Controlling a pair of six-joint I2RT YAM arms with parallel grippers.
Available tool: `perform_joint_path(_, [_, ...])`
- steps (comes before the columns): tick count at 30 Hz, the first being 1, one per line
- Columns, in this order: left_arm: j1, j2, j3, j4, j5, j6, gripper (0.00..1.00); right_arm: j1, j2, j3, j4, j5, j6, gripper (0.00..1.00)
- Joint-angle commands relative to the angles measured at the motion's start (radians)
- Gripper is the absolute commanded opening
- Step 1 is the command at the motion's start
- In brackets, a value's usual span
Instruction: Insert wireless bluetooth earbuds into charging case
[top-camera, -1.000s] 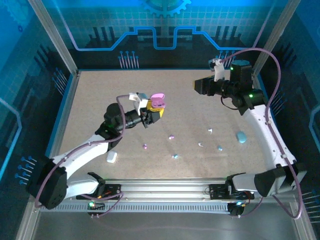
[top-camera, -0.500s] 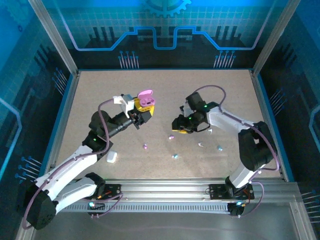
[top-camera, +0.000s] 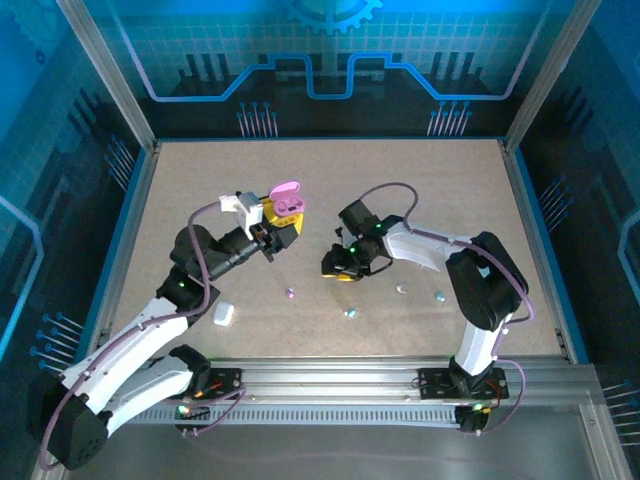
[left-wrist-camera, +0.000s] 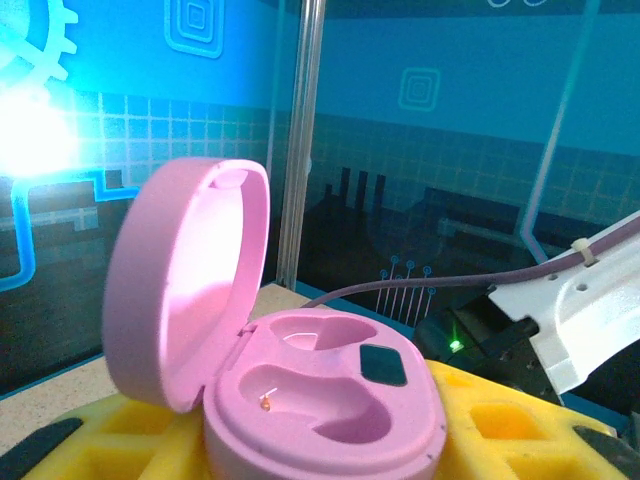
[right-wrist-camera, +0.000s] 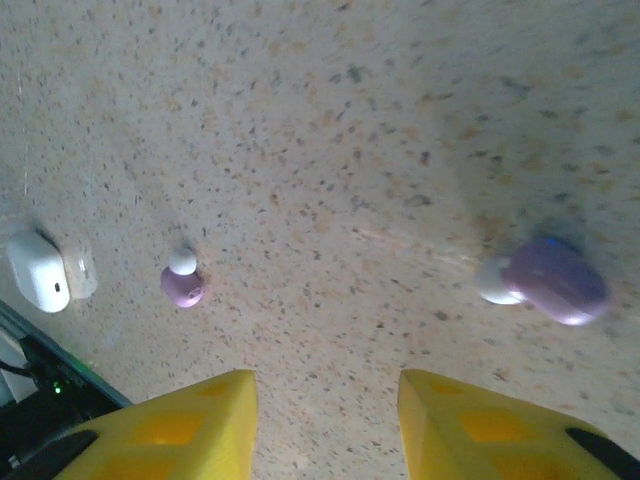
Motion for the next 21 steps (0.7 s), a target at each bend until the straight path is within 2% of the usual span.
perform_joint_path(1, [0.004, -0.031, 0.009, -0.01, -0.022, 0.032, 0.43, 0.072, 0.079, 0.11, -0.008, -0.056, -0.049, 0.43])
perform_joint_path(4, [0.004, -0.056, 0.023, -0.037, -0.027, 0.044, 0.43, 0.122, 0.128, 0.196, -0.061, -0.023, -0.105, 0.43])
perform_joint_path(7, [0.004, -0.087, 0.037, -0.07, -0.035, 0.061, 0.44, 0.123, 0.159, 0.226, -0.116, 0.024, -0.093, 0.43])
perform_joint_path(21, [0.004, -0.098, 0.043, -0.105, -0.035, 0.079, 0.44, 0.027, -0.016, -0.026, -0.064, 0.182, 0.049, 0.48])
